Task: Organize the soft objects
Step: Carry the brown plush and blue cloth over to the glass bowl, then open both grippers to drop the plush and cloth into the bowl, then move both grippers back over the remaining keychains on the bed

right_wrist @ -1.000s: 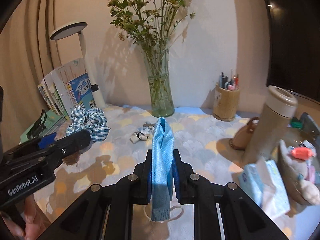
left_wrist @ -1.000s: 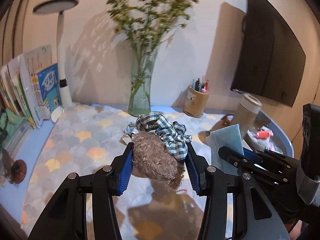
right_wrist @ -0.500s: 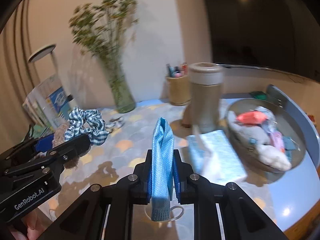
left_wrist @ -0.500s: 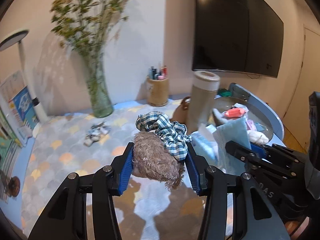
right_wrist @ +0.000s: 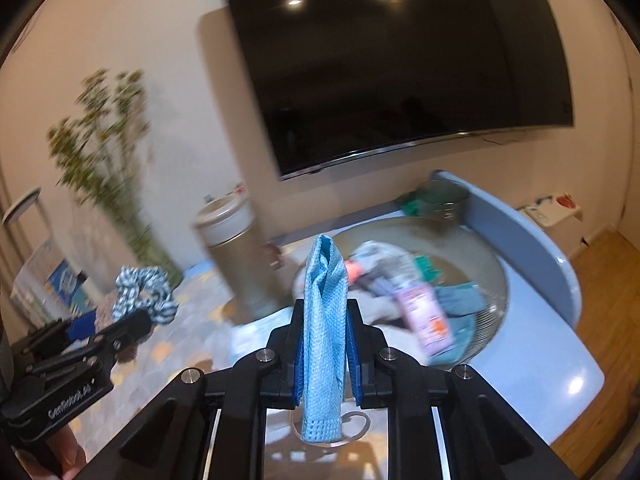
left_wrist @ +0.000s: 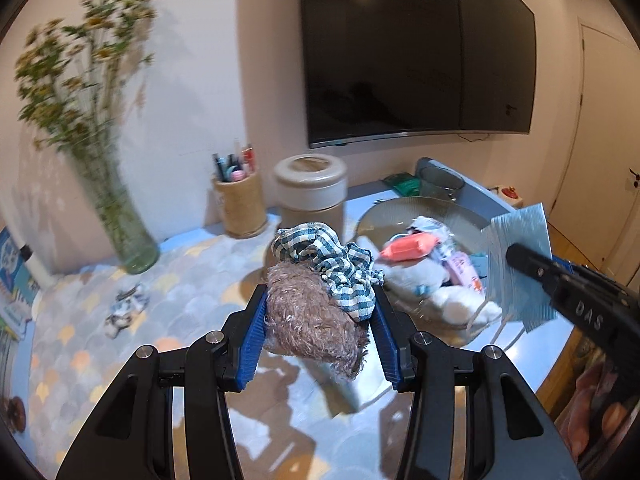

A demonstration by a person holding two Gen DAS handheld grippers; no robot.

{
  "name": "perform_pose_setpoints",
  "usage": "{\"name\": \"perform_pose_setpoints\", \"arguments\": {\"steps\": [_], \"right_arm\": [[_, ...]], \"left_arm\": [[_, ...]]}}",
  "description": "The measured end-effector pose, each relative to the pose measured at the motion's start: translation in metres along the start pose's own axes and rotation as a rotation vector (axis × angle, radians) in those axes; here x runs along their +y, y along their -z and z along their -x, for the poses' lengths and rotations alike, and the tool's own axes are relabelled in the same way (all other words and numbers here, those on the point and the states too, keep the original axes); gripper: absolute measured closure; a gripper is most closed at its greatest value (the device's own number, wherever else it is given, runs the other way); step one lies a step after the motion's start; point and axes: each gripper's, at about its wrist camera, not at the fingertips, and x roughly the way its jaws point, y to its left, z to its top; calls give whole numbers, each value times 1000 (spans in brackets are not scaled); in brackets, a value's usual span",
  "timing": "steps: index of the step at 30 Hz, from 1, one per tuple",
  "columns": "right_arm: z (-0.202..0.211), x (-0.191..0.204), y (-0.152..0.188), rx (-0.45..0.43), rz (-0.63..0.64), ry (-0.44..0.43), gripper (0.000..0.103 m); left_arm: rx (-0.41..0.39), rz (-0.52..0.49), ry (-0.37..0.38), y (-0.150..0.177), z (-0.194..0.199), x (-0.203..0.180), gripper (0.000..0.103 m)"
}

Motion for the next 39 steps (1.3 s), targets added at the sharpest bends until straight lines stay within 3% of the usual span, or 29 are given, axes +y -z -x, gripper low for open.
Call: {"name": "perform_pose_setpoints", "arguments": {"steps": [8,12,15,16,17,18,19,22,26,30,34,39], "right_arm": [[-33,-54,-26,22,-104,53,86],[-54,-71,-35,52,-132,89,86],[-69,-80,-41,69,-127,132,86],[-75,-82,-44,79,-127,141,84],[-83,-85,-45,102,-126,147,73],[-88,-88,-46,135,-129,156,52],[-92,-91,-45,161,-139,175,46],[-84,-94,-40,153,-135,181,45],[-63,-76,-31,132,-77,201,45],[-37,-39,-19,92,5,193,44],[-11,12,-2,63,54,76,42],[4,79,13,50,138,-20,35]], "left_arm": [[7,-28,58,-26,-36,-32,57],[-29,-58,89,-41,-57,-54,57],[-50,-81,103,-49,-75,-71,47],[-43,-84,110,-50,-80,-75,33],[-29,-92,121,-51,-86,-78,27],[-7,-101,125,-50,-92,-81,24],[1,-100,125,-49,-94,-82,24],[12,-96,122,-41,-92,-79,24],[8,-90,40,-29,-73,-60,24],[8,-55,-98,-5,-38,-20,24],[-32,-41,-230,16,2,21,24],[-57,74,-297,38,52,85,24]]}}
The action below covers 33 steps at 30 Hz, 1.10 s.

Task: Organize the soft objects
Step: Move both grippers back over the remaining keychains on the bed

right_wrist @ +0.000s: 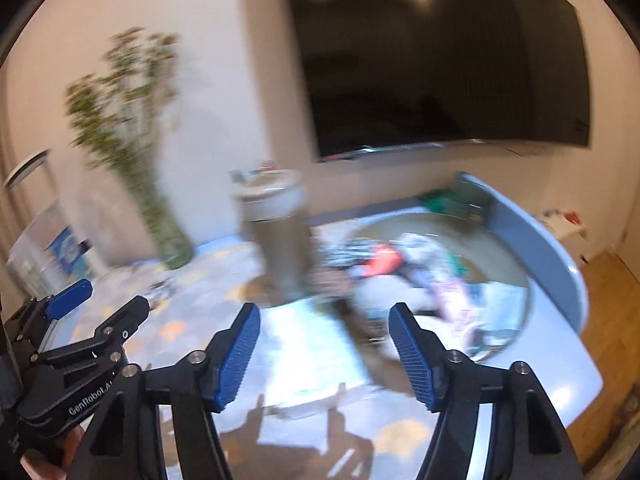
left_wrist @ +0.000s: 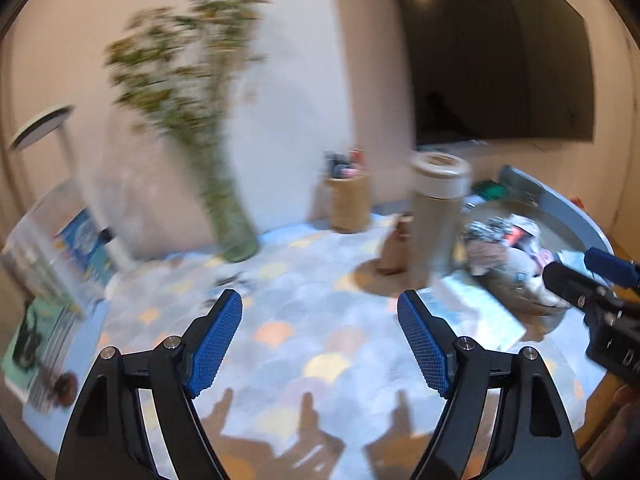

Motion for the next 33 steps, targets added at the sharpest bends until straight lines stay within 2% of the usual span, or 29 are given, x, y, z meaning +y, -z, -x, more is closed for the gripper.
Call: {"name": "perform_pose_setpoints", "arguments": {"steps": [5,10,16,24,33], "right_arm": [[9,77,6,-10,116,-69,15],[13,146,11,-26,232,-96,15],[28,207,24,-58,304,-126,13],[37,236,36,-53,312,-120,9],[38,251,49,-18,290,-137,9]], "left_arm": [[-21,68,-115,22,20,61,24],[-14,151,-197,33,37,115,24],[-60,164,-273,39,66,145,23],[-27,199,-295,53,75,175,22],[26,210,-245,68,75,182,22]]}}
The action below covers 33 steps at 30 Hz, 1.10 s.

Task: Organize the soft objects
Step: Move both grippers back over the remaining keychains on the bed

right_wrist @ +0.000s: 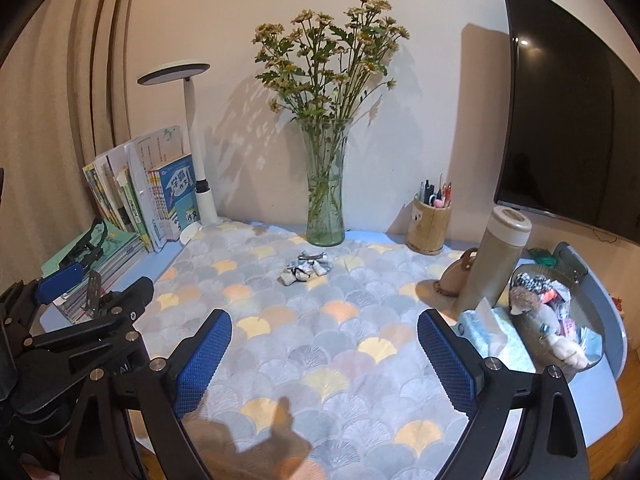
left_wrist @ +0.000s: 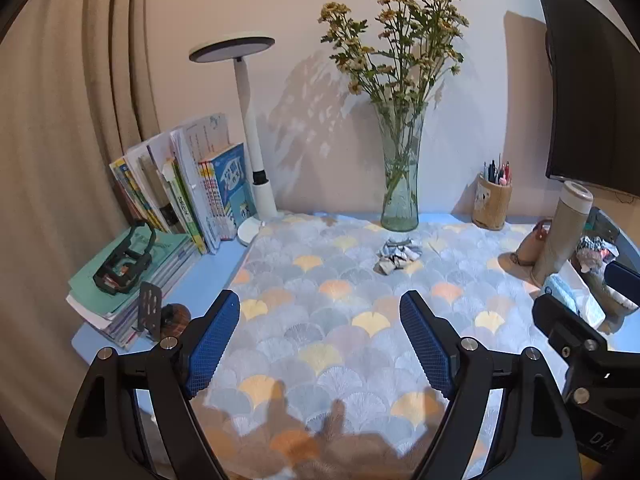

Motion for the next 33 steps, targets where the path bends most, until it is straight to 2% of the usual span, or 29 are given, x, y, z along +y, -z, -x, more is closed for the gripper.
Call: {"name": "perform_pose_setpoints", "arguments": {"steps": [8,11,18,21,26,28,33], "right_arm": [[-9,-3,3,34,-33,-1,9],[-11,-8,3,33,-42,7,9],[-42,-28,10,102,-117,-8,8],[-62,-37,13,139,-140,-14,8],[-111,-46,13,230,-131,-19,8],[-134,-48,12,269,-113,-20,8],[-191,-58,1,320,-111,-111,10]], "left_arm": [[52,8,70,2,-14,-1,22],[99,15,128,4,-25,-6,22],[154,-4,139,6,-53,-18,22],[191,-9,162,6,-69,-20,22],[242,-21,253,-4,-110,-8,22],[258,-33,311,-12,-135,1,22],[306,-80,426,-26,-194,6,22]]}}
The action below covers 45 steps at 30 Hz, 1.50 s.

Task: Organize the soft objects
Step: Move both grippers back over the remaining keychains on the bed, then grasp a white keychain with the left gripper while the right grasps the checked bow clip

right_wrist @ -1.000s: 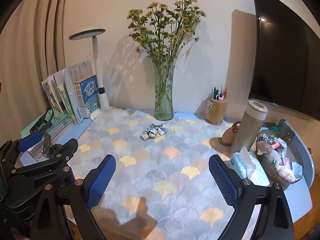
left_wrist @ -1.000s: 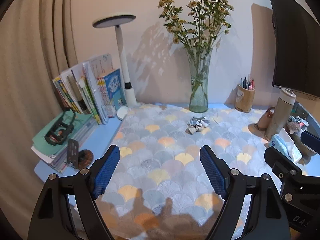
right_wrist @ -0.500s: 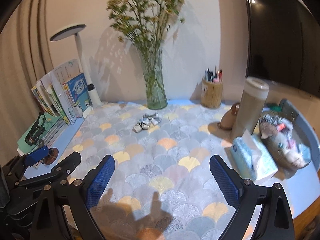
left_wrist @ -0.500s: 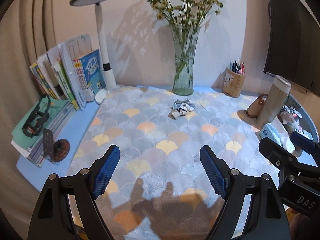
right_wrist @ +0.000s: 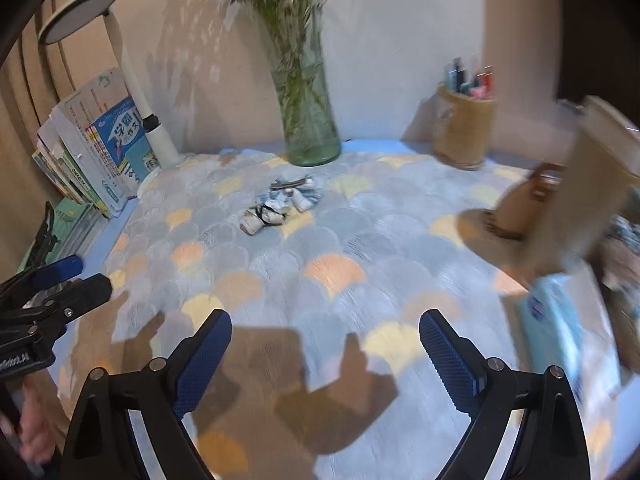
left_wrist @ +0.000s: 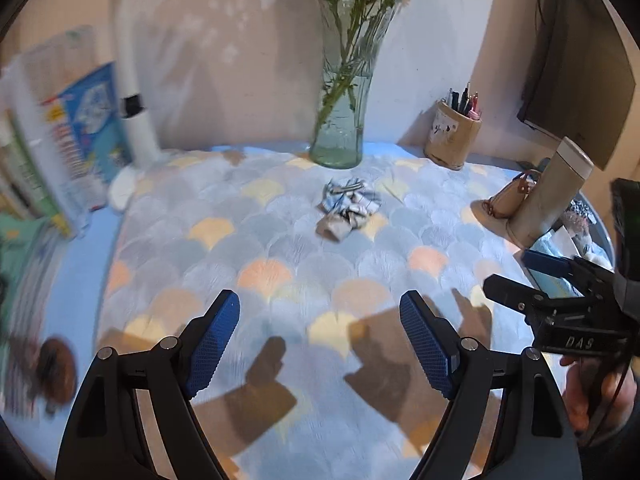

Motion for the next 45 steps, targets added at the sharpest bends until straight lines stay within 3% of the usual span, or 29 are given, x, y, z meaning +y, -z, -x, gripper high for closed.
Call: {"name": "perform_pose_setpoints", "arguments": {"steps": [1,3,5,12,19,24,26,28,29,30,34,36,39,41,45], "right_arm": [[-7,-2,-6,5,2,-18,13],[-27,-4,-22,28,20,-58,32],[-46,-6,-37,49,31,-90,38],[-111,-18,-85,49,43,-138,38],[-168,-15,-110,60,33,-183,38],[-197,1,-121,78,66,-185,38],[-201,12,-122,61,111,-139,38],[-202,18,-119,52,137,-122,38],[-202,21,-118,47,153,-111,40],[-201,23,-117,39,166,-115,57],[-196,30,-112,11,224,-126,73],[-190,30,-110,-8,226,-129,75],[-176,21,-101,-21,177,-154,76],[-162,13,-92,-25,137,-162,82],[-120,-2,-67,-53,86,-173,82]], "left_arm": [[15,10,20,-6,-13,6,24],[26,7,65,-18,-37,9,24],[32,-5,84,-26,-56,6,24],[57,-77,114,-50,-125,-15,24],[85,2,158,-50,-167,-6,25],[78,-22,127,-48,-167,-9,32],[76,-49,110,-47,-168,-15,37],[72,-67,107,-45,-169,-18,64],[71,-67,111,-45,-169,-17,63],[69,-67,117,-45,-168,-16,66],[58,-66,125,-42,-164,-14,73],[52,-75,123,-39,-158,-15,79],[54,-87,100,-27,-142,-17,79],[42,-92,94,-17,-124,-16,80],[16,-42,158,9,-86,-6,80]]}}
